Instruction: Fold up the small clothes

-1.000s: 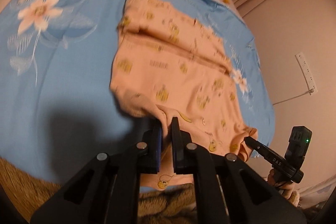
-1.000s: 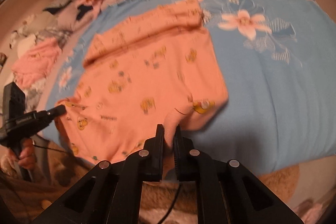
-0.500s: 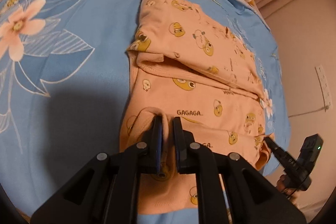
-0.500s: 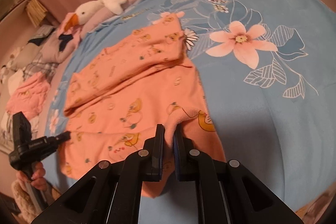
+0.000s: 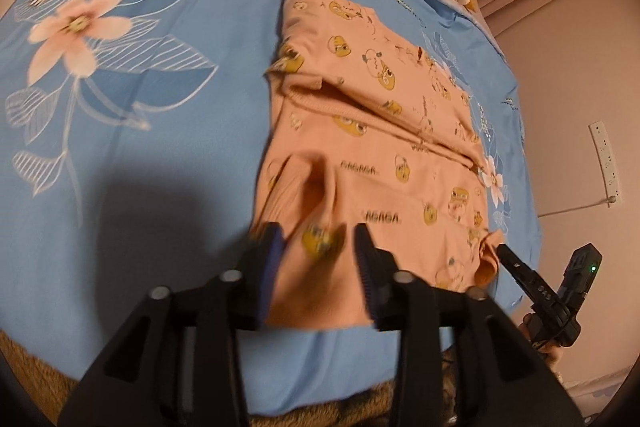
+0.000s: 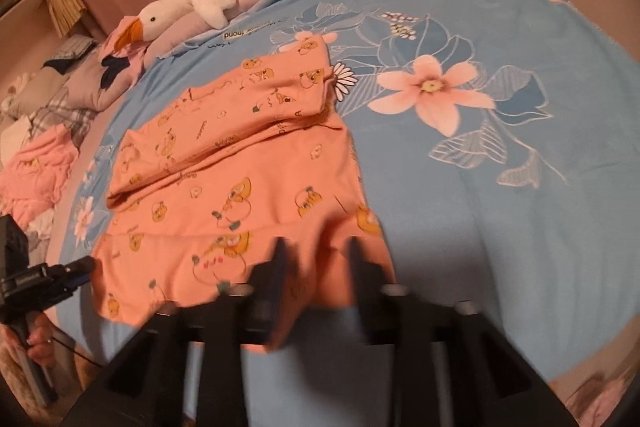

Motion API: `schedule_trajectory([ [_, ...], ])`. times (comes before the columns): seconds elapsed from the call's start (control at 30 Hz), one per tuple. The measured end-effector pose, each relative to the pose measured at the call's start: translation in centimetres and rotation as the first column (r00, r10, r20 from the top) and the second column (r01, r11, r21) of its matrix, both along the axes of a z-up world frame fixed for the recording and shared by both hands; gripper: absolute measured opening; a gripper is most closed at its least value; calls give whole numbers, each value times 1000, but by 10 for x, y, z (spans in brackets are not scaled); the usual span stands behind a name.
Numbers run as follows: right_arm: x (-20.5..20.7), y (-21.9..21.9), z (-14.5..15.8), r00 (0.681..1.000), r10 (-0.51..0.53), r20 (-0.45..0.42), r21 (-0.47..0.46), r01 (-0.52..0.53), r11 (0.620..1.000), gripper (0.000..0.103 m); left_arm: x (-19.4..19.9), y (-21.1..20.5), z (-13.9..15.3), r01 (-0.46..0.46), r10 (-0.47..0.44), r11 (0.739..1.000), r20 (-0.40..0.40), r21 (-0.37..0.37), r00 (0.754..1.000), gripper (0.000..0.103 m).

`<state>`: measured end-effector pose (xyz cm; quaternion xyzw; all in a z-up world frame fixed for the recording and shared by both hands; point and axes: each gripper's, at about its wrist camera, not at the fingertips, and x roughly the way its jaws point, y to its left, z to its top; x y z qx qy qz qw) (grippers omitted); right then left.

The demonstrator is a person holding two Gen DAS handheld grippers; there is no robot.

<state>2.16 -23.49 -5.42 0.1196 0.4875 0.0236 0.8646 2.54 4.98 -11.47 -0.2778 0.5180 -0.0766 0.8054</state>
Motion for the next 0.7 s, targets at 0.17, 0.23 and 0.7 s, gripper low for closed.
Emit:
schedule_trajectory([
  [0.17,-17,6,-1,999,34,-17,33,-34,999,47,-16,-8,-8,50,-49,999,-18,4,999,51],
  [0.23,-21,12,-5,997,63,-33,63,-61,996,47,-17,-10,-17,56,-58,998,-51,-30,997,48],
  [0.7,2,33,6,984,176,29,154,-178,972,6,5,-9,15,86,-75,984,74,-157,994,8],
])
